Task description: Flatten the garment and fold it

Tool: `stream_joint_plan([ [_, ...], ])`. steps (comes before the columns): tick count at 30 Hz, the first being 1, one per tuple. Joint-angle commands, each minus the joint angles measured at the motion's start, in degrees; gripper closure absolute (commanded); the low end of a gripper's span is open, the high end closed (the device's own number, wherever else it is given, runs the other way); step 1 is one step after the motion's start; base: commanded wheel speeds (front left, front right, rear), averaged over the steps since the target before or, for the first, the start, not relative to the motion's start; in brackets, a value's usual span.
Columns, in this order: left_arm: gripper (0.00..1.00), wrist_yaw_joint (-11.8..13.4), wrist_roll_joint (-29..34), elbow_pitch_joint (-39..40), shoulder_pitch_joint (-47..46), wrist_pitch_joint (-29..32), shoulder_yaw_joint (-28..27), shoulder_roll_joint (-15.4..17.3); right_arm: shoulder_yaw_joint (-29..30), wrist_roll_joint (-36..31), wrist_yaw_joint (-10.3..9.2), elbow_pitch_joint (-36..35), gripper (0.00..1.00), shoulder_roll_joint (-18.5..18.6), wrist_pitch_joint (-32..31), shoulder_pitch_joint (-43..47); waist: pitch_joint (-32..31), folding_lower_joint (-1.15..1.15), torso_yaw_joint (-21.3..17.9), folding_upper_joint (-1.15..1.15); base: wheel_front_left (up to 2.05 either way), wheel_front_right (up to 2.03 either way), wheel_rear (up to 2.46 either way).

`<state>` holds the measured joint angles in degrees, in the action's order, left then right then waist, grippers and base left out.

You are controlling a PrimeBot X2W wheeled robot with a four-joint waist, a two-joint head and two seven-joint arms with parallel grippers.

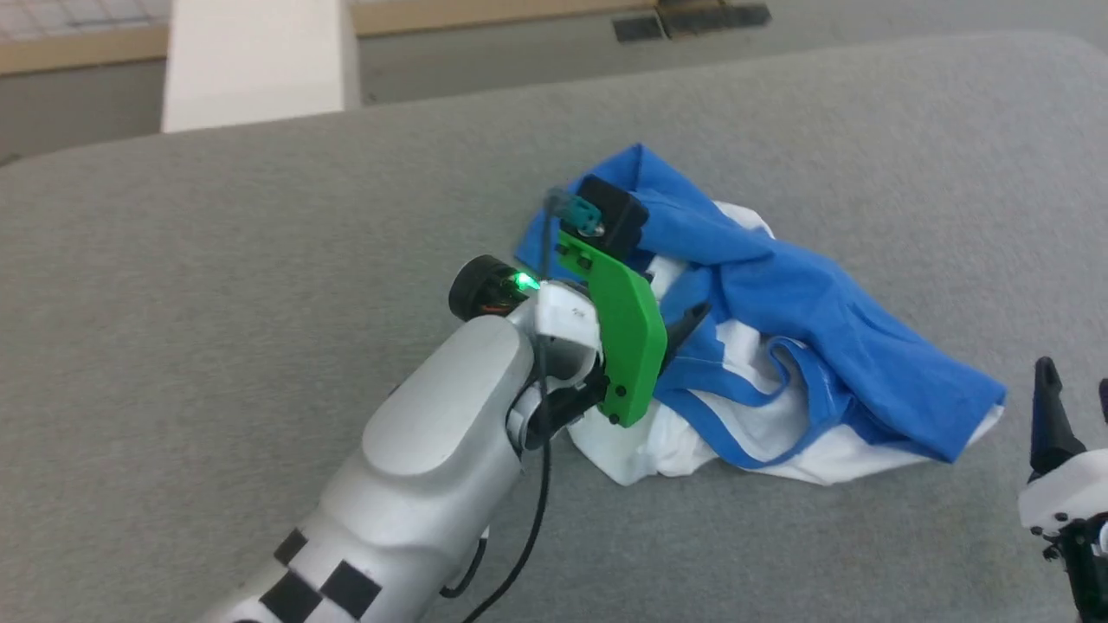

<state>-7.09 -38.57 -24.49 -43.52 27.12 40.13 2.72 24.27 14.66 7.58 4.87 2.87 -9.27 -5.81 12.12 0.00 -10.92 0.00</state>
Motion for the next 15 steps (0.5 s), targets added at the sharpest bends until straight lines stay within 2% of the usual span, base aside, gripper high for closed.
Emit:
stream_joint_plan([
  [1,0.00,-0.4,0.0,-1.9,-1.2,1.4,1.0,0.2,-0.5,0.4,-0.09,0.6,0.00,0.0,0.8,-1.0,4.0,0.00,-4.1,0.00,0.00,0.00,0.00],
  [8,0.00,-0.4,-1.2,-6.8,-2.4,4.5,2.7,0.3,-1.0,0.6,-0.09,3.6,0.00,0.0,3.2,-1.4,5.5,0.00,-6.1,0.00,0.00,0.00,0.00],
  [9,0.07,-0.4,-1.7,-6.7,-2.5,4.2,2.9,0.3,-1.0,0.5,-0.09,4.0,0.00,0.0,3.5,-1.4,5.6,0.00,-6.1,0.00,0.00,0.00,0.00],
  [10,0.75,-0.4,-1.9,-6.3,-2.7,3.7,3.3,0.3,-0.9,0.4,-0.09,4.4,0.00,0.0,3.7,-1.4,5.6,0.00,-6.0,0.00,0.00,0.00,0.00],
  [11,0.91,-0.4,-2.3,-5.8,-2.8,3.0,3.8,0.2,-0.8,0.2,-0.09,4.8,0.00,0.0,3.9,-1.4,5.5,0.00,-5.9,0.00,0.00,0.00,0.00],
  [12,1.00,-0.4,-2.8,-5.5,-2.9,2.6,4.3,0.2,-0.7,0.0,-0.09,5.1,0.00,0.0,4.0,-1.4,5.4,0.00,-5.7,0.00,0.00,0.00,0.00],
  [15,1.00,-0.4,-4.4,-3.9,-3.3,-0.1,5.1,0.2,-0.5,-0.5,-0.09,5.9,0.00,0.0,4.2,-1.6,4.8,0.00,-4.6,0.00,0.00,0.00,0.00],
])
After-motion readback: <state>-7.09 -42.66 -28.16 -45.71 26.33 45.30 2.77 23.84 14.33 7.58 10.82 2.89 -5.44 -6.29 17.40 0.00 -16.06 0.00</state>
